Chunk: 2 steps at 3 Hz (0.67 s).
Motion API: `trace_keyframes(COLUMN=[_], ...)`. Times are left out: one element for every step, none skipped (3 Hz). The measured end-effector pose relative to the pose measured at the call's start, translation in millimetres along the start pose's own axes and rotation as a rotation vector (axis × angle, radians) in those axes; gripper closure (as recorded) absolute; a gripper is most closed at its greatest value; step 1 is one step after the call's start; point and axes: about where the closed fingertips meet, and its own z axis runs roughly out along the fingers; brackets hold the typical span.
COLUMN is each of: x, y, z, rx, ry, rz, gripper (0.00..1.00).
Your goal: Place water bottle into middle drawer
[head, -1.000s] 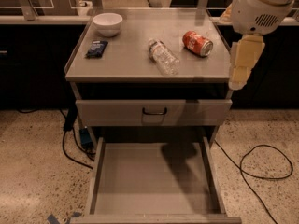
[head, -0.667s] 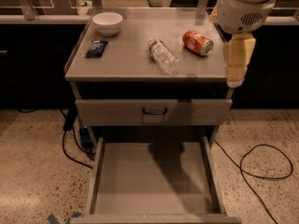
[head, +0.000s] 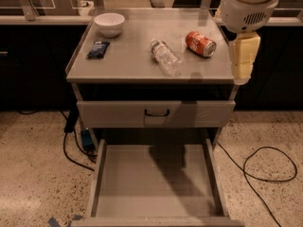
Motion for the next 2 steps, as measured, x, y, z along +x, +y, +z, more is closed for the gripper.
trace_keyframes(x=[-3, -8], y=[-20, -53], z=[6, 26], rx=[0.012, -0.006], ry=[-0.067, -0.180], rz=[-0.017, -0.020], gripper=[0.00, 0.00])
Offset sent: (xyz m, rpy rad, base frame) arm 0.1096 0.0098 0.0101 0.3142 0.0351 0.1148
